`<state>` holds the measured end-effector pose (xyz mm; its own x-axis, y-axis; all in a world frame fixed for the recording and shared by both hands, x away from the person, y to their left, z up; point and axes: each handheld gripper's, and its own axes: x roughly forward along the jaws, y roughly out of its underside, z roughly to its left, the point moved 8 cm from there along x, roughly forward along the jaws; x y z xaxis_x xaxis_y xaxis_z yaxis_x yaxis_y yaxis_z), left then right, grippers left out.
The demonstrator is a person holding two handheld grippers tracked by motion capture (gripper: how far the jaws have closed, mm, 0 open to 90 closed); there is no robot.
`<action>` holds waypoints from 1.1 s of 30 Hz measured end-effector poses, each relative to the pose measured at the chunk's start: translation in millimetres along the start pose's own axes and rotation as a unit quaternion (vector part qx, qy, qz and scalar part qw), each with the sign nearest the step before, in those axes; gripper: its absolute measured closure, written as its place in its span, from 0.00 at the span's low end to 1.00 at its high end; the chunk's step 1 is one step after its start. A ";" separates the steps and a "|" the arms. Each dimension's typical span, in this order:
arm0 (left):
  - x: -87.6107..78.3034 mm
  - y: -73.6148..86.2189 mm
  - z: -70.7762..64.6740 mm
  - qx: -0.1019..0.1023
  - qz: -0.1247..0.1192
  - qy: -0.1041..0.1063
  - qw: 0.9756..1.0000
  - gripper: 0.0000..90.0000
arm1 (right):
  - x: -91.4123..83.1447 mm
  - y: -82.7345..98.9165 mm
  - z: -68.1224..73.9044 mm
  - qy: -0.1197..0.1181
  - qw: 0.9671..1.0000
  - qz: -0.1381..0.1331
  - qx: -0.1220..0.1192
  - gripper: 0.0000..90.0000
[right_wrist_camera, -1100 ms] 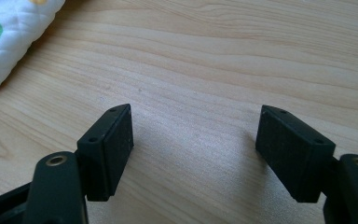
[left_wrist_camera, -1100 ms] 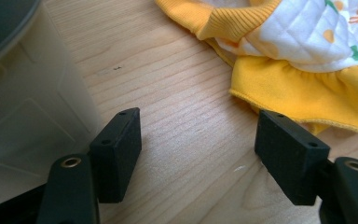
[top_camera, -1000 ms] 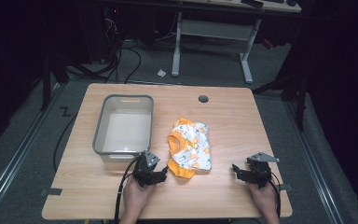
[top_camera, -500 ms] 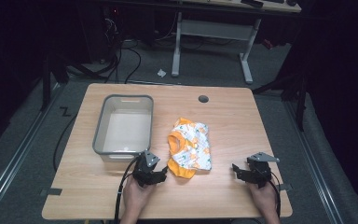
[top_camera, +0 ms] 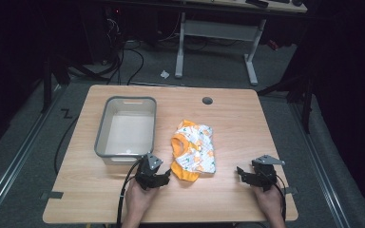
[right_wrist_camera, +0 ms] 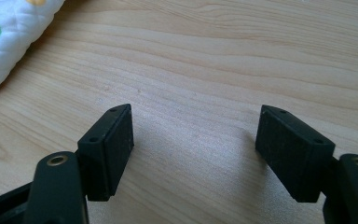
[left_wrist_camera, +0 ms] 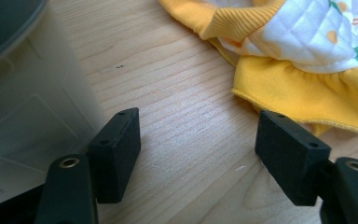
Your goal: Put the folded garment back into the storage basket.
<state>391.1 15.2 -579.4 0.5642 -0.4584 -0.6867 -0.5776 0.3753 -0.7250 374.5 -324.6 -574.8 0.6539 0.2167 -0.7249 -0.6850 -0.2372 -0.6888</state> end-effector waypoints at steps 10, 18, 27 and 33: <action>0.2 0.2 -0.3 -0.003 0.002 -0.004 1.000 0.31 | 0.0 0.0 0.0 0.000 1.000 0.000 0.000 0.31; -5.2 -0.2 -0.4 -0.009 -0.019 0.010 1.000 0.29 | -0.1 0.1 -0.1 0.001 1.000 0.000 0.000 0.31; -18.0 -6.2 -6.4 -0.022 -0.037 0.035 0.998 0.29 | -0.2 0.2 0.0 0.001 1.000 0.001 0.000 0.31; -20.2 -12.4 -14.2 0.008 -0.031 0.028 0.999 0.28 | -0.1 0.1 -0.1 0.001 1.000 0.000 -0.001 0.31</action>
<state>378.4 8.4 -555.8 0.5645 -0.5261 -0.6360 -0.5318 0.3574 -0.7677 374.4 -324.8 -574.8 0.6545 0.2144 -0.7250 -0.6845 -0.2391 -0.6887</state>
